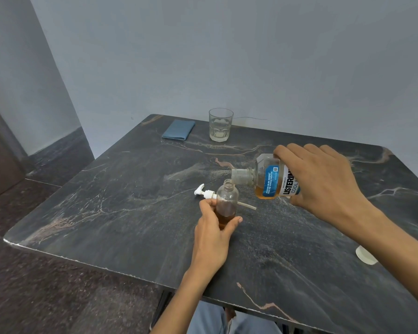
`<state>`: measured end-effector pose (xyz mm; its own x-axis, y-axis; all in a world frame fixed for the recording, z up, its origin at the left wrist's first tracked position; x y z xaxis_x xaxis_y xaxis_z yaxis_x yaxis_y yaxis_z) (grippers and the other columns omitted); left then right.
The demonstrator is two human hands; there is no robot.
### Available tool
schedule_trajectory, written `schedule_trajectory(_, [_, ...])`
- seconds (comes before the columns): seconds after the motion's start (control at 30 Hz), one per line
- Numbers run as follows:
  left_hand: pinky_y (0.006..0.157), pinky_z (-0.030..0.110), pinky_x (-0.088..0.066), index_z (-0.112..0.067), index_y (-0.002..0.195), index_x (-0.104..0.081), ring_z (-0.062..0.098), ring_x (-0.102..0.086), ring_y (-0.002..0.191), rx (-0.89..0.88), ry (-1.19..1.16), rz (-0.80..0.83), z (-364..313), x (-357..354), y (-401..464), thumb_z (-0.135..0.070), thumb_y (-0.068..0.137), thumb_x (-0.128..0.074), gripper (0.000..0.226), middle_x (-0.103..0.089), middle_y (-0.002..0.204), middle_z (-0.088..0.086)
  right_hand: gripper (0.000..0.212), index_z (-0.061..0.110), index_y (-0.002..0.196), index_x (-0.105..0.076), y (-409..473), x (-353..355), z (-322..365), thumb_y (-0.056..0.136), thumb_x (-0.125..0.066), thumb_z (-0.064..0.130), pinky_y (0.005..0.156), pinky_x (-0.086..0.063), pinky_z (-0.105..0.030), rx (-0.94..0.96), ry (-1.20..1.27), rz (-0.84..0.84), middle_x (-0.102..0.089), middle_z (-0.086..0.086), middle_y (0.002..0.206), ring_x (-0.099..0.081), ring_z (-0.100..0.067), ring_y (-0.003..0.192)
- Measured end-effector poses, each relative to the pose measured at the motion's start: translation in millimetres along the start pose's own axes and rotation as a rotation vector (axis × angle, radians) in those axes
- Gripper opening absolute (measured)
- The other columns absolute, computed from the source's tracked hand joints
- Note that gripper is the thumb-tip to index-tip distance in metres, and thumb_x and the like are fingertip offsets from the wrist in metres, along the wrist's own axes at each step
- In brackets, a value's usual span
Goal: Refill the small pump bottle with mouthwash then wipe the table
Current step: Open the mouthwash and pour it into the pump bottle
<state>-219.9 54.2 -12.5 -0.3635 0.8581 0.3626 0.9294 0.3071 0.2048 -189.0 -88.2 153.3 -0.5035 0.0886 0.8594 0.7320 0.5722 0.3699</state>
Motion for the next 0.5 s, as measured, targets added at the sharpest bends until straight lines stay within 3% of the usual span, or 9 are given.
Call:
schedule_trajectory(0.23, [0.064,0.011,-0.042,-0.038,0.094,-0.024,-0.006,-0.056,0.082,-0.019,0.01,-0.021,-1.9,1.3,-0.6,-0.036,0.081,-0.069,0.047,-0.058,0.094,-0.012,0.078,0.018,0.11,-0.051,-0.2,0.6,-0.3,0.043,-0.091,0.027,0.065,-0.036,-0.028,-0.001,0.002,-0.001,-0.063,-0.003,0.095,-0.056,-0.021,0.075])
schedule_trajectory(0.5, [0.073,0.015,-0.043,-0.035,0.108,-0.033,0.0,-0.057,0.088,-0.037,-0.002,0.017,-4.8,-0.5,-1.1,-0.036,0.083,-0.066,0.042,-0.058,0.101,-0.013,0.08,0.018,0.111,-0.051,-0.4,0.3,0.5,0.043,-0.091,0.029,0.067,-0.038,-0.03,-0.002,0.004,0.008,-0.063,-0.003,0.098,-0.056,-0.021,0.078])
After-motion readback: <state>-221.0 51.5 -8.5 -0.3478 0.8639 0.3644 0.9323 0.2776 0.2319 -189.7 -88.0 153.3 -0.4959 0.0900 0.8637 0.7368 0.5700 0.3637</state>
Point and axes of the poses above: each hand's wrist, its own y-axis towards the middle knuckle, its own x-axis out of the back of the hand, z = x × y, the point moved 9 cm from there along y, towards the middle knuckle
